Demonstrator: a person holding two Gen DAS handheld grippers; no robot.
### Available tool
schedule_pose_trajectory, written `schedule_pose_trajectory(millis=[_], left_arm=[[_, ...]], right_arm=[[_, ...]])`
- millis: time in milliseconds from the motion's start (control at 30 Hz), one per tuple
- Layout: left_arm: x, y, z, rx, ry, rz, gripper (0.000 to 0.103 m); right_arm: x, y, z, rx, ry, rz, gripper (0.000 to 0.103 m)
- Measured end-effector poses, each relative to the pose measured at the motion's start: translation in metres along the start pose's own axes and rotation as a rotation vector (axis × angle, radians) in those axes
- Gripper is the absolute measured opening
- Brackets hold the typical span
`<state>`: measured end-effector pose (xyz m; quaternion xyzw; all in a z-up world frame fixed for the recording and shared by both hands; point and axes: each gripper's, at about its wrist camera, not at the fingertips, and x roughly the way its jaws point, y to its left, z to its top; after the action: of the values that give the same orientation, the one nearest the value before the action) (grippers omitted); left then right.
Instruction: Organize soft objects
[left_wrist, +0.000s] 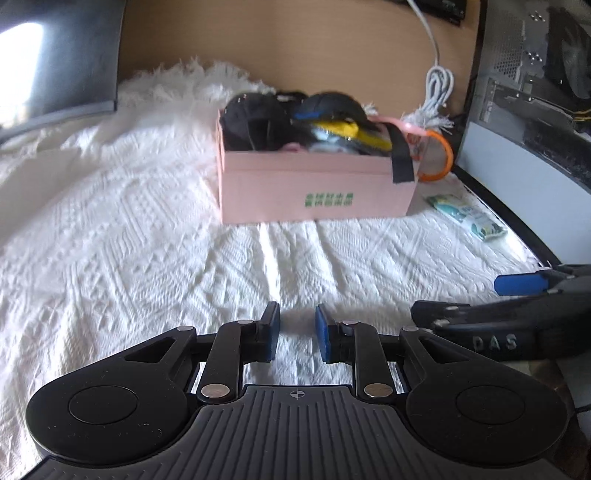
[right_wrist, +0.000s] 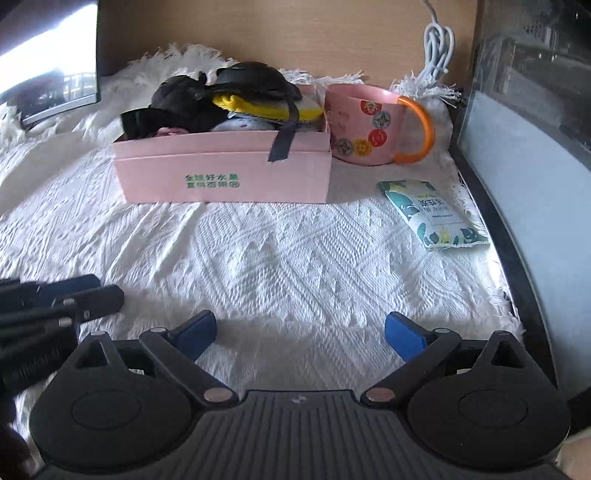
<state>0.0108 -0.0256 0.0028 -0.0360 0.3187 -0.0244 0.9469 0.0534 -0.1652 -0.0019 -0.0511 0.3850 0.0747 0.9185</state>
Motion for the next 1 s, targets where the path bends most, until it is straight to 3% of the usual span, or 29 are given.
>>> schedule_pose_trajectory(millis=[167, 367, 533, 733, 1000], left_arm=[[0.002, -0.005, -0.002, 0.002, -0.024, 0.023, 0.024], [0.004, -0.009, -0.002, 0.012, -0.031, 0.047, 0.024], [0.005, -0.015, -0.002, 0.044, -0.028, 0.077, 0.024], [0.006, -0.020, -0.002, 0.005, -0.030, 0.115, 0.024], [0.005, -0.021, -0.003, 0.002, -0.030, 0.114, 0.024]], right_arm=[[0.005, 0.005, 0.000, -0.021, -0.037, -0.045, 0.103], [0.006, -0.013, -0.011, -0.012, -0.101, 0.042, 0.103], [0.006, -0.013, -0.010, -0.006, -0.099, 0.050, 0.103], [0.006, -0.013, -0.010, -0.007, -0.099, 0.049, 0.103], [0.006, -0.013, -0.010, -0.008, -0.098, 0.050, 0.103]])
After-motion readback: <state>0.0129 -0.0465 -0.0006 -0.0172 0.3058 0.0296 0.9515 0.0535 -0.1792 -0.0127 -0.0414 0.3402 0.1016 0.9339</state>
